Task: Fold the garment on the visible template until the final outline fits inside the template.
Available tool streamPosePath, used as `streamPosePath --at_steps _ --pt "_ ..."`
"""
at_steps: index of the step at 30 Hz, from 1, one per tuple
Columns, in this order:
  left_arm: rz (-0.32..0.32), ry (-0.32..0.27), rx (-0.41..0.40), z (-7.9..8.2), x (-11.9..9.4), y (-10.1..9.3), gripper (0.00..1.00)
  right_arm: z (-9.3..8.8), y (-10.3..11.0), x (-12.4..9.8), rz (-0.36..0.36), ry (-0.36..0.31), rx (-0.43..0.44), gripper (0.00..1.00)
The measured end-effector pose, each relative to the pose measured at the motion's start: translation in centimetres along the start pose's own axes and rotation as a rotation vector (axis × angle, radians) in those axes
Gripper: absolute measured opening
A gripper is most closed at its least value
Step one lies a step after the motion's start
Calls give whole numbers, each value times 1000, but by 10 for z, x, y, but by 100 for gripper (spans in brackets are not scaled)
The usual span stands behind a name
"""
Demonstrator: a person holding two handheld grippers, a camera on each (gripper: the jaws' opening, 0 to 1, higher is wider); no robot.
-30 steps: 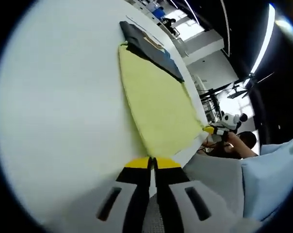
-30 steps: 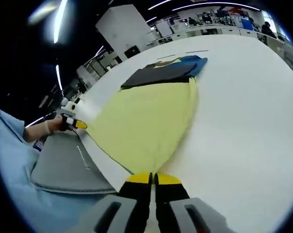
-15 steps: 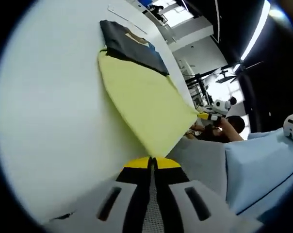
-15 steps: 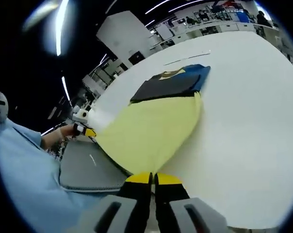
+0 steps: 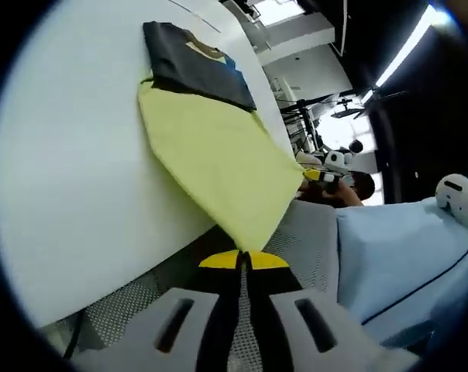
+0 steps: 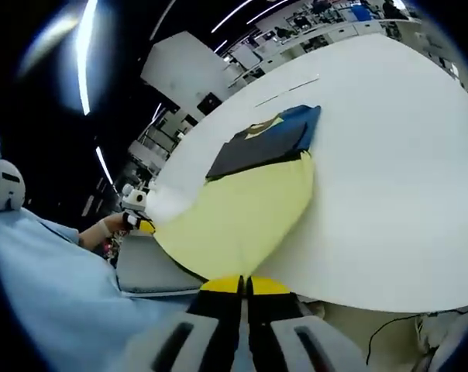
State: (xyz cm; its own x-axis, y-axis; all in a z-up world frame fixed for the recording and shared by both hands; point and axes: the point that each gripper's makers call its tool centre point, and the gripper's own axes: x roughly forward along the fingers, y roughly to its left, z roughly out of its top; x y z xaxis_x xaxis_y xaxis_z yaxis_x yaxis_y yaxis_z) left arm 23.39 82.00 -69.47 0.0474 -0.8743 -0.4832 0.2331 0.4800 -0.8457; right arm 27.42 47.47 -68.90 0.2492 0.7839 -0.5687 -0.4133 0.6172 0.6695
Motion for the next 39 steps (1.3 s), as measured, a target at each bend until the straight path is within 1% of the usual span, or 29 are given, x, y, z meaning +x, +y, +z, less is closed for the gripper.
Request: streamPosePath --at_steps 2,4,7,8,11,13,14,15,16,17,18,19,20,21,22,24,26,27,28,31,32,34,36,37,39 --pt "-2 -9 1 2 -2 -3 0 1 2 1 6 -5 6 0" --pt "-9 -34 -3 9 -3 -5 0 3 5 3 12 -15 14 0" --pt "-31 -86 -3 25 -5 -10 0 17 10 5 37 -54 32 0" --pt "-35 -95 -2 29 -6 -12 0 21 10 5 39 -70 35 0" --pt "-52 -124 3 43 -9 -16 0 44 14 3 68 -139 57 0" --pt "-61 -149 10 55 -11 -19 0 59 15 2 85 -179 59 0" --pt "-68 -177 13 66 -13 -22 0 71 18 2 93 -209 69 0" --pt "-72 -187 12 69 -13 -22 0 79 19 2 101 -230 71 0" --pt "-85 -212 10 81 -16 -23 0 91 18 2 113 -251 80 0" --pt "-94 -233 9 89 -17 -25 0 99 17 3 115 -264 85 0" --pt "-98 -260 16 101 -19 -27 0 107 15 3 117 -279 85 0" --pt "-99 -272 21 108 -20 -28 0 114 13 4 116 -287 81 0" --pt "-99 -295 30 121 -23 -29 0 124 7 7 84 -294 72 0" --pt "-91 -299 40 127 -24 -29 0 130 2 9 54 -290 35 0" --pt "-76 -318 64 139 -26 -28 0 138 -1 12 35 -285 -7 0" --pt "-74 -340 67 156 -29 -27 0 148 -2 18 27 -284 -3 0" --pt "-69 -356 80 169 -32 -24 0 163 -8 25 7 -278 -48 0" --pt "-62 -368 87 179 -34 -22 0 168 -9 27 5 -277 -42 0" --pt "-55 -377 91 185 -35 -20 0 176 -10 30 9 -282 -51 0" --pt "-37 -402 107 205 -38 -17 0 191 -14 33 5 -290 -52 0" --pt "-38 -402 107 207 -38 -17 0 198 -15 34 9 -297 -59 0" --pt "-30 -412 114 218 -39 -12 0 206 -20 36 1 -305 -58 0" --pt "-25 -430 104 229 -40 -4 0 215 -26 40 -6 -317 -54 0" --pt "-24 -461 96 238 -41 -1 0 220 -30 43 -14 -322 -47 0" --pt "-24 -487 79 248 -43 4 0 229 -38 47 -39 -327 -51 0"
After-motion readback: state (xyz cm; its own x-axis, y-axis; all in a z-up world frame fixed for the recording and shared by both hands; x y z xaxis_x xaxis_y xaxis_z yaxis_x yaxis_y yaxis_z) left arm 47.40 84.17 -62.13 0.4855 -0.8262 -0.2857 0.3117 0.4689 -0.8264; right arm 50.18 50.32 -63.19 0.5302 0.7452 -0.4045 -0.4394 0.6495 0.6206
